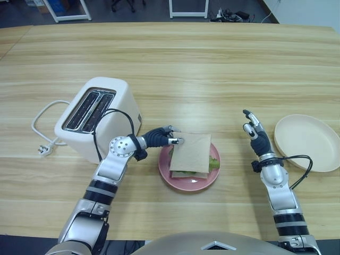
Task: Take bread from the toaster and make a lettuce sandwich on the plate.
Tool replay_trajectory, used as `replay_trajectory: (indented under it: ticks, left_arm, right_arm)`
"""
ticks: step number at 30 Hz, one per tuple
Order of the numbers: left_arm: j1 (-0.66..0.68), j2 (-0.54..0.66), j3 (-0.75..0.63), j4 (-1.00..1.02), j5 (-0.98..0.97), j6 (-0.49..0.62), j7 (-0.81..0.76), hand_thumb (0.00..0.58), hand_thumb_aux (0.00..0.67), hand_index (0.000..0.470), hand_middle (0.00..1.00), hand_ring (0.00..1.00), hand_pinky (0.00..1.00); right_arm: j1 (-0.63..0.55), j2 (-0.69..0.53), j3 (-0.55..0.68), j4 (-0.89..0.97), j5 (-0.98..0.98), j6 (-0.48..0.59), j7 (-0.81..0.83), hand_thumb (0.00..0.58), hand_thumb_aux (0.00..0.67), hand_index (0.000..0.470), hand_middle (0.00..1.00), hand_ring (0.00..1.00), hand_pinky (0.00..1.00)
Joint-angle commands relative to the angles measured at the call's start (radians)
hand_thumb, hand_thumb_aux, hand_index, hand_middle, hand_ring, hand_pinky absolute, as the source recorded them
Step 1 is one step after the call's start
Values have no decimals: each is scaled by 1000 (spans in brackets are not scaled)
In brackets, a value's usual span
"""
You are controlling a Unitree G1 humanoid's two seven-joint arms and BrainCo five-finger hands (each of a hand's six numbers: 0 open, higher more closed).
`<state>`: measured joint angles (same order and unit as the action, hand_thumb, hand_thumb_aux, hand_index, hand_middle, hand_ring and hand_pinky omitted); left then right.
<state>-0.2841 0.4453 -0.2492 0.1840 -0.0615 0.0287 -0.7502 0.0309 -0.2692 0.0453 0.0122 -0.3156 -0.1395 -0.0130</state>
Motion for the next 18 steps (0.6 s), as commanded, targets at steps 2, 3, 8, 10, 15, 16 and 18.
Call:
replay_trajectory:
  ticks: [2,3,8,10,15,16,18]
  left_arm:
    - [-13,6,-28,55,61,-30,-8,580,670,470,1000,1000,1000]
    - [-14,5,-29,66,65,-34,-10,580,670,470,1000,1000,1000]
    - [-21,9,-26,105,84,-52,-3,580,670,470,1000,1000,1000]
    - [-20,12,-24,111,89,-56,1,580,670,470,1000,1000,1000]
    - [-23,16,-26,127,104,-59,10,580,670,470,1000,1000,1000]
    - [-25,16,-28,134,106,-61,9,580,670,470,1000,1000,1000]
    - [-28,18,-31,149,113,-64,9,580,670,470,1000,1000,1000]
  right_arm:
    - [57,-45,68,-110,-132,-66,-14,0,0,0,0,0,0]
    - [69,-63,93,-138,-204,-99,-39,0,0,0,0,0,0]
    - [115,-179,223,-277,-604,-273,-172,0,0,0,0,0,0]
    - [120,-224,275,-296,-756,-300,-205,0,0,0,0,0,0]
    - [76,-269,400,-165,-977,-301,-274,0,0,0,0,0,0]
    - [62,-267,427,-126,-1006,-296,-288,0,0,0,0,0,0]
    - [45,-262,475,-67,-1050,-281,-302,0,0,0,0,0,0]
